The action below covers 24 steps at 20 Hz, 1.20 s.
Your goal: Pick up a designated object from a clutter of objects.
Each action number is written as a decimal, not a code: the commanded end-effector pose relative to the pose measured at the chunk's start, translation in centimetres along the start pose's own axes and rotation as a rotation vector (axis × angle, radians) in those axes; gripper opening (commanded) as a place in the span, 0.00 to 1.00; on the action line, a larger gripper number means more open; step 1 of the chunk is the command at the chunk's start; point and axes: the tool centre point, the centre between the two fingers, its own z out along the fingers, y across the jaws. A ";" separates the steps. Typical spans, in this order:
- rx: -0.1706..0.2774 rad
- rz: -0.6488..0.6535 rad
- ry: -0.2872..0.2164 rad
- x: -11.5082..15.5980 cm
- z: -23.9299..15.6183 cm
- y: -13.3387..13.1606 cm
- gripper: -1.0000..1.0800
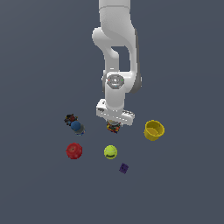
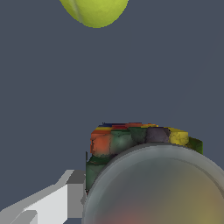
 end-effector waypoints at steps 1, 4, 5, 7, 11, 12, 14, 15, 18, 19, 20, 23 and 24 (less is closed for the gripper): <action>-0.001 0.000 0.000 0.0 0.1 0.1 0.00; -0.001 0.000 0.000 0.0 0.1 0.1 0.00; 0.000 0.000 0.000 0.0 0.0 0.0 0.00; 0.000 0.000 0.000 0.0 -0.1 0.0 0.00; 0.000 0.000 0.000 0.0 -0.8 0.1 0.00; 0.000 0.000 0.000 0.1 -1.2 0.1 0.00; 0.000 0.000 0.000 0.1 -1.9 0.1 0.00; 0.000 0.000 0.000 0.1 -2.4 0.2 0.00; 0.000 0.000 0.000 0.2 -4.1 0.3 0.00; 0.000 0.000 0.000 0.2 -4.7 0.3 0.00; 0.000 0.000 0.000 0.3 -5.4 0.4 0.00; 0.000 0.000 0.000 0.4 -7.8 0.6 0.00; 0.000 0.000 0.000 0.4 -8.7 0.6 0.00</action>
